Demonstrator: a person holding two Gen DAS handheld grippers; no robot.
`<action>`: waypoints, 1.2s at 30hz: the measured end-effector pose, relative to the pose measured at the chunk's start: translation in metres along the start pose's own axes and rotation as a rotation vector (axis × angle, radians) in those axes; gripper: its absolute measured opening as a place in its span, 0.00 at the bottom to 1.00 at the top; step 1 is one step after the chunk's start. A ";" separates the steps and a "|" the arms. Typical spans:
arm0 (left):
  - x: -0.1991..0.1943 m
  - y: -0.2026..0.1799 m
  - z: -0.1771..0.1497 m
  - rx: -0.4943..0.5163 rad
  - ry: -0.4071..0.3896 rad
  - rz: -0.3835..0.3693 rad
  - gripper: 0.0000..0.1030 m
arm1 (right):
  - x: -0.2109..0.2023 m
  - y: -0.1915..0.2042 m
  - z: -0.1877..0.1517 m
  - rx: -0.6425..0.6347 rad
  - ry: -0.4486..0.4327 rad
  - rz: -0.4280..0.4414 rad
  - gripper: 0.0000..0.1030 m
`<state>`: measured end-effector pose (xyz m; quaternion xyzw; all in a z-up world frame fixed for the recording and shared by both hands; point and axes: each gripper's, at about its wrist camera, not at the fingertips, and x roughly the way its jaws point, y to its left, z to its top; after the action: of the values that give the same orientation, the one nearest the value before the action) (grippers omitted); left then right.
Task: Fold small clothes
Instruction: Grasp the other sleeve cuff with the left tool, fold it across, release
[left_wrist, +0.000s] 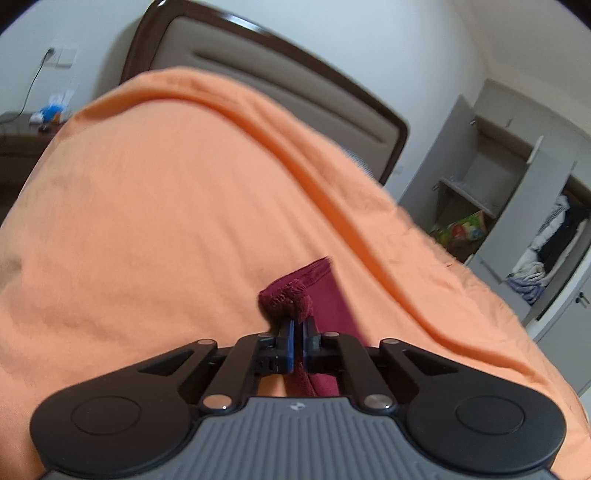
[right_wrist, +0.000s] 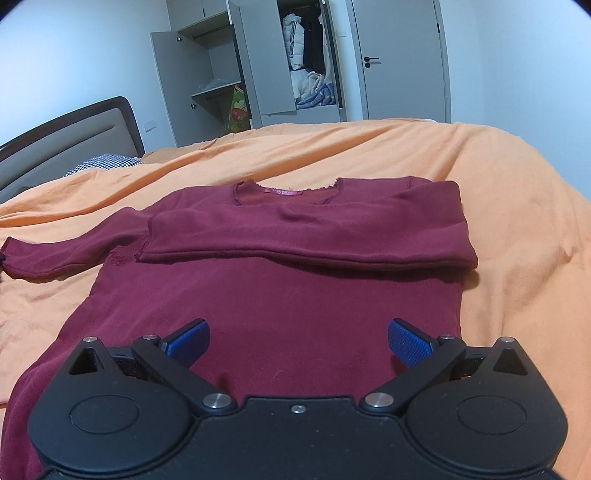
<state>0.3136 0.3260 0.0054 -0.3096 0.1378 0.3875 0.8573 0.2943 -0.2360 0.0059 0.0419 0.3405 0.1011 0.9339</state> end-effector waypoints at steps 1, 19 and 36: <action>-0.005 -0.002 0.002 0.004 -0.022 -0.029 0.03 | 0.000 -0.001 -0.001 0.001 0.002 0.000 0.99; -0.160 -0.244 -0.061 0.438 -0.103 -0.805 0.02 | -0.018 -0.031 0.000 0.061 -0.058 -0.032 1.00; -0.168 -0.317 -0.288 0.837 0.278 -0.947 0.03 | -0.060 -0.090 -0.024 0.120 -0.075 -0.190 0.99</action>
<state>0.4410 -0.1157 -0.0016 -0.0235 0.2352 -0.1629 0.9579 0.2487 -0.3370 0.0116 0.0689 0.3133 -0.0102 0.9471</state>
